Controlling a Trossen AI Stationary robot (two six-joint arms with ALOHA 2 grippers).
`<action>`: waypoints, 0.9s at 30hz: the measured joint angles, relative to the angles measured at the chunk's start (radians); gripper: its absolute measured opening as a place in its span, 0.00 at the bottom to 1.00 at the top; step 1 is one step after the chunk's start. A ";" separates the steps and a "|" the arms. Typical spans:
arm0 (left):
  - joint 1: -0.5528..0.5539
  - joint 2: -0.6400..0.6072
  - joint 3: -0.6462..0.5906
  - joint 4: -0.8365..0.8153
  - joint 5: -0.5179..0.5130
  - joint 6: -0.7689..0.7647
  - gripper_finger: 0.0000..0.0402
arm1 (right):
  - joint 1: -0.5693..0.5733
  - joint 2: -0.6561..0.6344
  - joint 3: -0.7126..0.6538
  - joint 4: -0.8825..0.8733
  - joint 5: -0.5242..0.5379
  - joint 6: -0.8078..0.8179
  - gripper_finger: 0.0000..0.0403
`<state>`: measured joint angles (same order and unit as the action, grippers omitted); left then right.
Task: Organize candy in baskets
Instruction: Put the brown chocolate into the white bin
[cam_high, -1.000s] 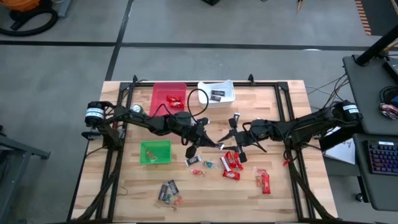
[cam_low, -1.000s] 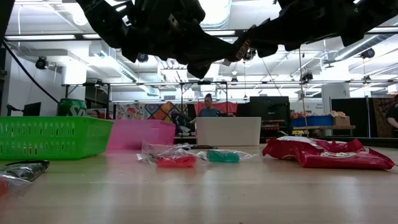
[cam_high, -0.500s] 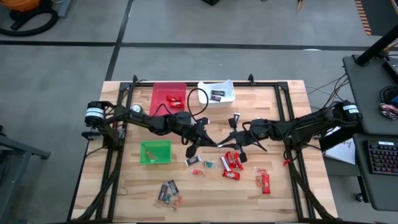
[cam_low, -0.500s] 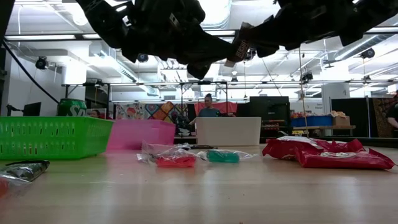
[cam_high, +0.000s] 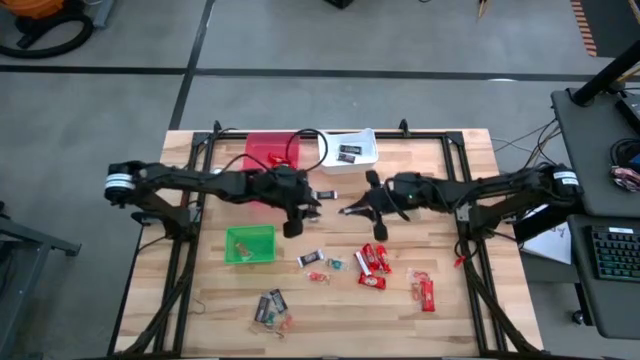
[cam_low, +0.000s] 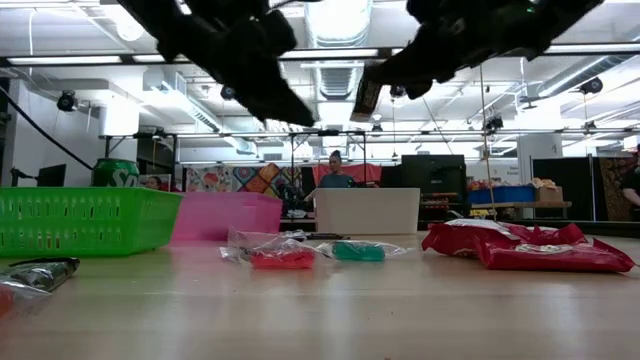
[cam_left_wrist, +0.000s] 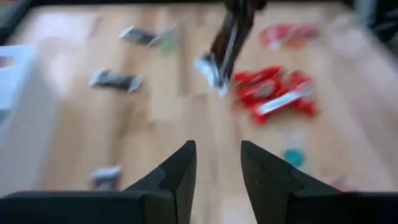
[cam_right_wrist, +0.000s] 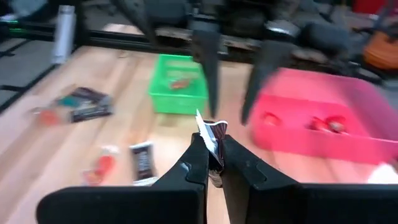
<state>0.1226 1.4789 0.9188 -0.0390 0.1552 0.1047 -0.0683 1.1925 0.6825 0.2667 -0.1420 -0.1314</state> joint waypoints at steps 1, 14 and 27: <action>0.000 -0.024 0.000 -0.043 -0.036 0.012 0.28 | -0.017 0.000 0.014 -0.023 0.014 0.000 0.04; 0.000 -0.216 0.000 -0.428 -0.312 0.106 0.28 | -0.364 0.071 0.118 -0.111 0.090 0.117 0.04; 0.038 -0.222 0.000 -0.411 -0.382 0.126 0.28 | -0.577 0.456 0.414 -0.253 0.089 0.191 0.08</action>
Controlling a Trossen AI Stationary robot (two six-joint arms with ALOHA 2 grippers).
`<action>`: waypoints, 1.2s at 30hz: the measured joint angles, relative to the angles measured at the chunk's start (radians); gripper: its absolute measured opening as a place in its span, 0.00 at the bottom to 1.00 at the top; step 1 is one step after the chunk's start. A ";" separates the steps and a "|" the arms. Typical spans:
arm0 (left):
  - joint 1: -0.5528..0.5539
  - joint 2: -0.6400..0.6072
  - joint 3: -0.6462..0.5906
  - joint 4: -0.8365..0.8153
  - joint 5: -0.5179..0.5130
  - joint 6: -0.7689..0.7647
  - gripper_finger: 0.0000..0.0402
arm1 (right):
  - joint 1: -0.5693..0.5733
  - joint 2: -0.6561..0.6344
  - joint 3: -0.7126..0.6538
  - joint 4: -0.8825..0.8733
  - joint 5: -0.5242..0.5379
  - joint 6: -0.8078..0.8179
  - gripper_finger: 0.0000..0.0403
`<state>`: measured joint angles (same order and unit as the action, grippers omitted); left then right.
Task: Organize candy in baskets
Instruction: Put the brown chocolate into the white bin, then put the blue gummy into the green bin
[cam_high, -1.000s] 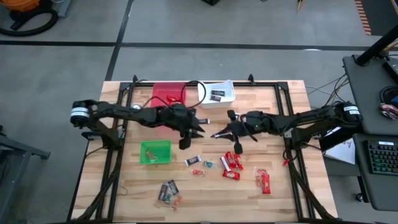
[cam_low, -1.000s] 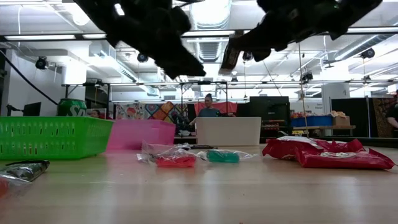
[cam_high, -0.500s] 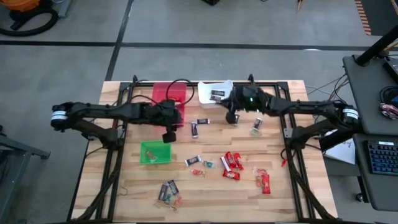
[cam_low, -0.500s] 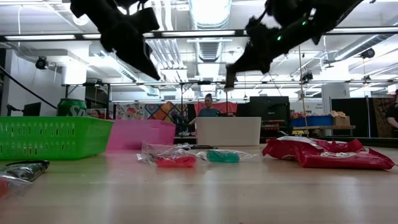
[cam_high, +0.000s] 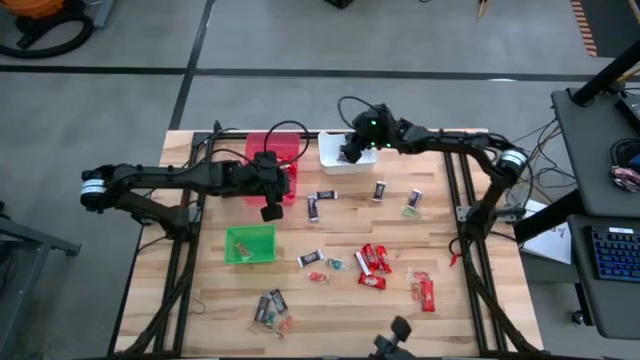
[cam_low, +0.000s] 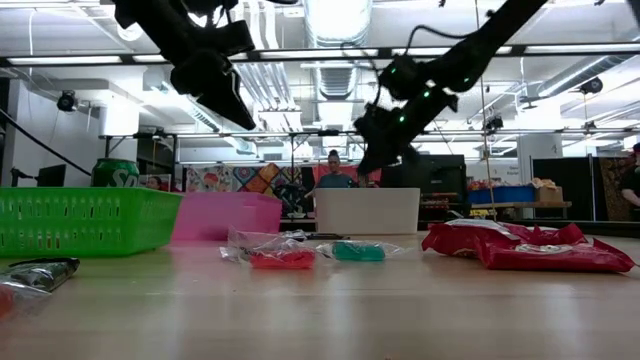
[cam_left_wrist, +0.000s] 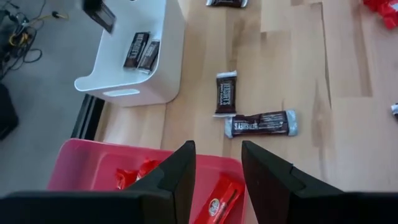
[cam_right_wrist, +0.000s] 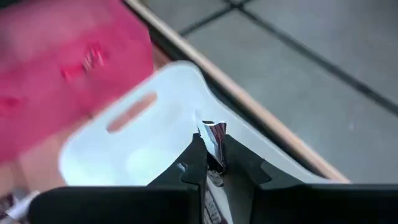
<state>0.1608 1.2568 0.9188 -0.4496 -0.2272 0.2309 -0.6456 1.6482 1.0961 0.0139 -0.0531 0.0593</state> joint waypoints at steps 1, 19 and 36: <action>0.000 0.000 0.000 -0.001 0.000 -0.004 0.28 | 0.000 0.021 0.022 -0.028 -0.001 -0.008 0.09; 0.000 0.000 -0.005 -0.007 0.001 -0.045 0.28 | 0.003 0.096 0.112 -0.138 0.001 -0.056 0.24; -0.047 0.024 -0.005 0.029 0.124 -0.309 0.28 | 0.081 -0.078 0.110 -0.391 -0.060 -0.050 0.19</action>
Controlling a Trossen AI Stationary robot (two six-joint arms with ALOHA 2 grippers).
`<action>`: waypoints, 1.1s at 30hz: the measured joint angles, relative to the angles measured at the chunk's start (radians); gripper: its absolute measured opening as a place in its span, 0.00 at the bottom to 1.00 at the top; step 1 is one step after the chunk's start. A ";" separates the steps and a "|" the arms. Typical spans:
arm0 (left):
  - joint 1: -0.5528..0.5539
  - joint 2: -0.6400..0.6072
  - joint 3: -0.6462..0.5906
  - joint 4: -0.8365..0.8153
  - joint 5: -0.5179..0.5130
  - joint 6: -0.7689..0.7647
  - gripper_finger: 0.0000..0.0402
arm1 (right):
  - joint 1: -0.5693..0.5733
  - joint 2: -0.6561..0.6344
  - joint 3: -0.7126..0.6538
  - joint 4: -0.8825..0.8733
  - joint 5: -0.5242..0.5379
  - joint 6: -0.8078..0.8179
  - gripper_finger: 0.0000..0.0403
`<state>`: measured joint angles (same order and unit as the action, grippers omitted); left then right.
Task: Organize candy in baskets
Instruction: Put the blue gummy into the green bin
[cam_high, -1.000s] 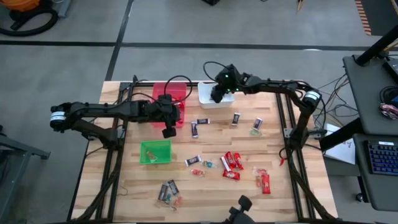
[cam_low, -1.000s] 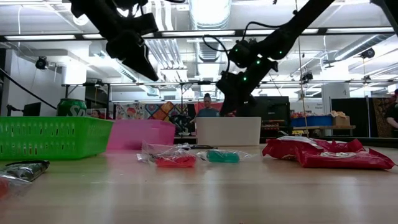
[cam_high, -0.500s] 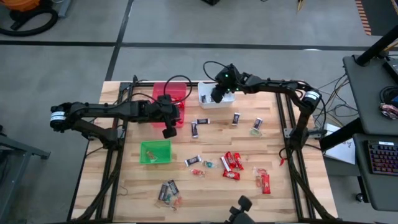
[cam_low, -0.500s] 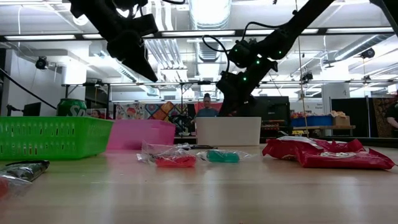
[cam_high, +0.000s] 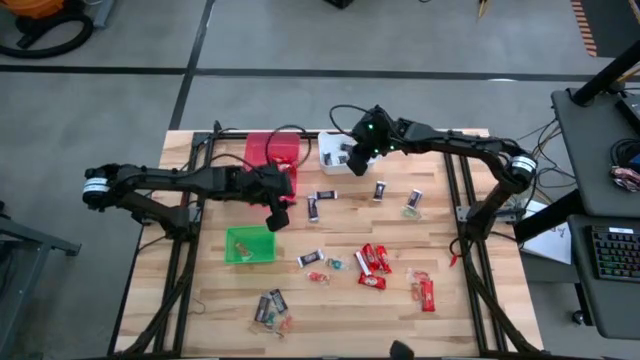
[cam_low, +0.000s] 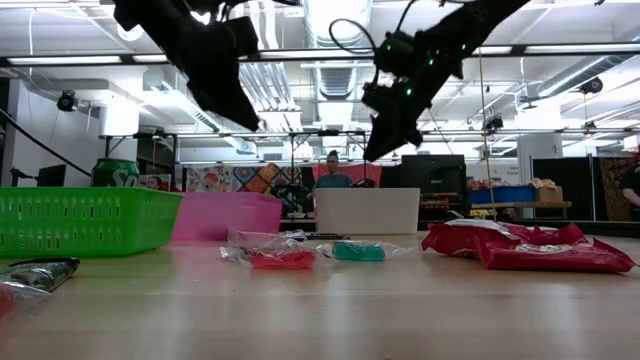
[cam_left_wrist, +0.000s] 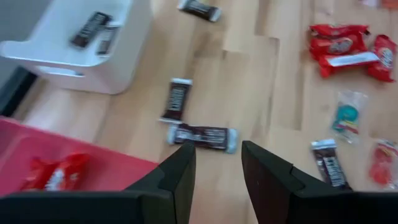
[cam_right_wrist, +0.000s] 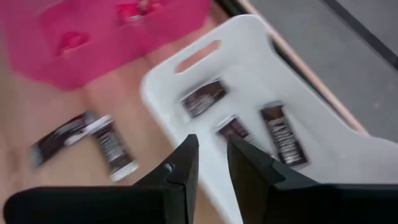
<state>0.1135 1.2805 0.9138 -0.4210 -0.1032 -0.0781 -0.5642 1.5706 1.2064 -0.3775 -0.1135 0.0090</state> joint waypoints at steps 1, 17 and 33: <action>-0.014 0.011 0.000 -0.001 0.001 -0.009 0.28 | 0.015 -0.013 0.000 -0.019 0.000 0.000 0.19; -0.203 0.261 0.000 0.337 0.023 0.005 0.28 | 0.296 -0.238 -0.153 -0.072 0.000 0.073 0.19; -0.265 0.535 0.109 0.470 0.043 0.102 0.51 | 0.437 -0.489 -0.385 0.062 0.009 0.228 0.19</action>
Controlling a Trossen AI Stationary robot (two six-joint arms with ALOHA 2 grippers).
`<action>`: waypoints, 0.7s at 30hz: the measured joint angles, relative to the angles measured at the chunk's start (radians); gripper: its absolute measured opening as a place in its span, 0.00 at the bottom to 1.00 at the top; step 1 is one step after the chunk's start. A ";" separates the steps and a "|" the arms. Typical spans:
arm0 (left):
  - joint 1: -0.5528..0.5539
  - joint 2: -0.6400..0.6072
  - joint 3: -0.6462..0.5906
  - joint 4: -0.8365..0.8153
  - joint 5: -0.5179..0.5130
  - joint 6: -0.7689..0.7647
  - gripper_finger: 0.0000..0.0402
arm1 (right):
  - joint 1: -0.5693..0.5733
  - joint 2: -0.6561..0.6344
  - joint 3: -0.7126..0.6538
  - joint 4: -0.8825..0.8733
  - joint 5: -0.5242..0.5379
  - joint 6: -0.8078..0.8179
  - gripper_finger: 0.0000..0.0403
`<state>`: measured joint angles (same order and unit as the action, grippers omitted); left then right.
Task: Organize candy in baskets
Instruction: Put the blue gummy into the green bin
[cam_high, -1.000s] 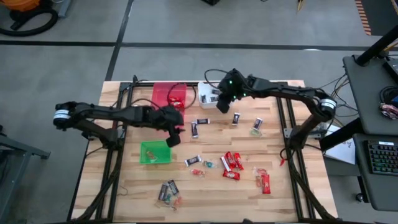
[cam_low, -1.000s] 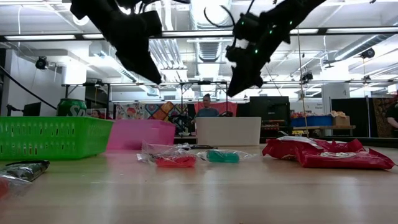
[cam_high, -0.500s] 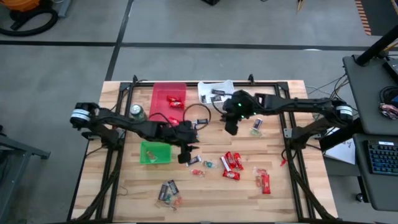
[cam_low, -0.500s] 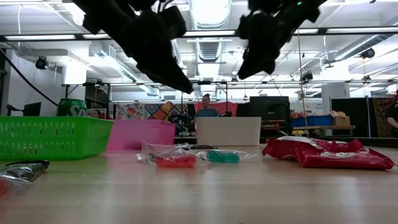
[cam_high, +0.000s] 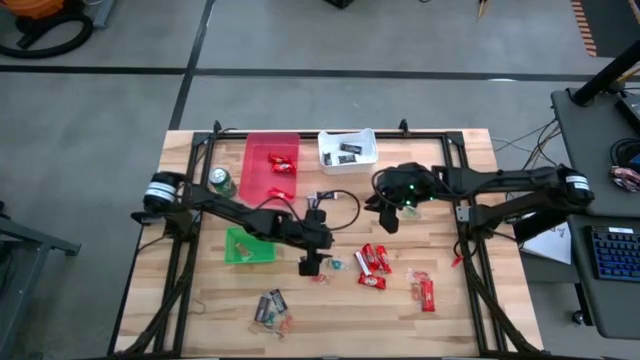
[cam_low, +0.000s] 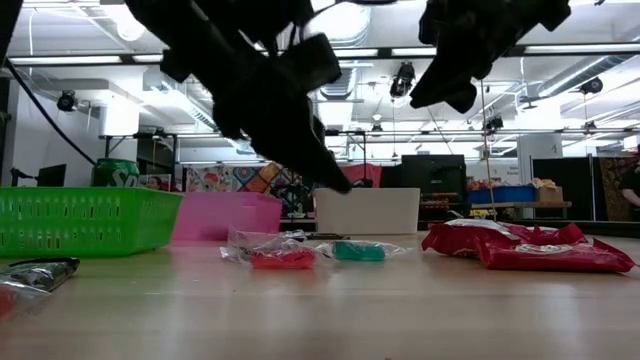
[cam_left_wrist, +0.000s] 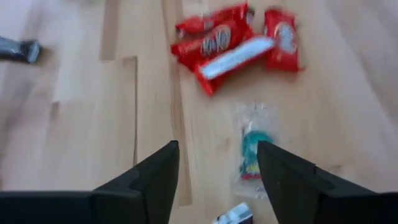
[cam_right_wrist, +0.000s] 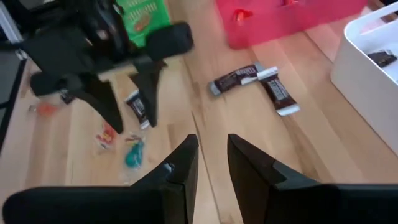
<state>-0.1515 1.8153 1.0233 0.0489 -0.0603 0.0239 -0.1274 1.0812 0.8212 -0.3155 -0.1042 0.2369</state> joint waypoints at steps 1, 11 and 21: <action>-0.001 0.014 0.003 0.011 0.000 0.010 0.52 | 0.001 -0.007 -0.008 0.005 0.000 0.002 0.19; -0.018 0.084 0.011 0.044 0.111 0.012 0.52 | 0.010 -0.001 -0.022 0.015 0.001 0.046 0.20; -0.017 0.169 0.011 0.110 0.128 -0.048 0.52 | 0.010 0.000 -0.022 0.019 0.001 0.065 0.20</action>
<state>-0.1688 1.9840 1.0344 0.1590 0.0681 -0.0237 -0.1172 1.0817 0.7990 -0.2966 -0.1028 0.3016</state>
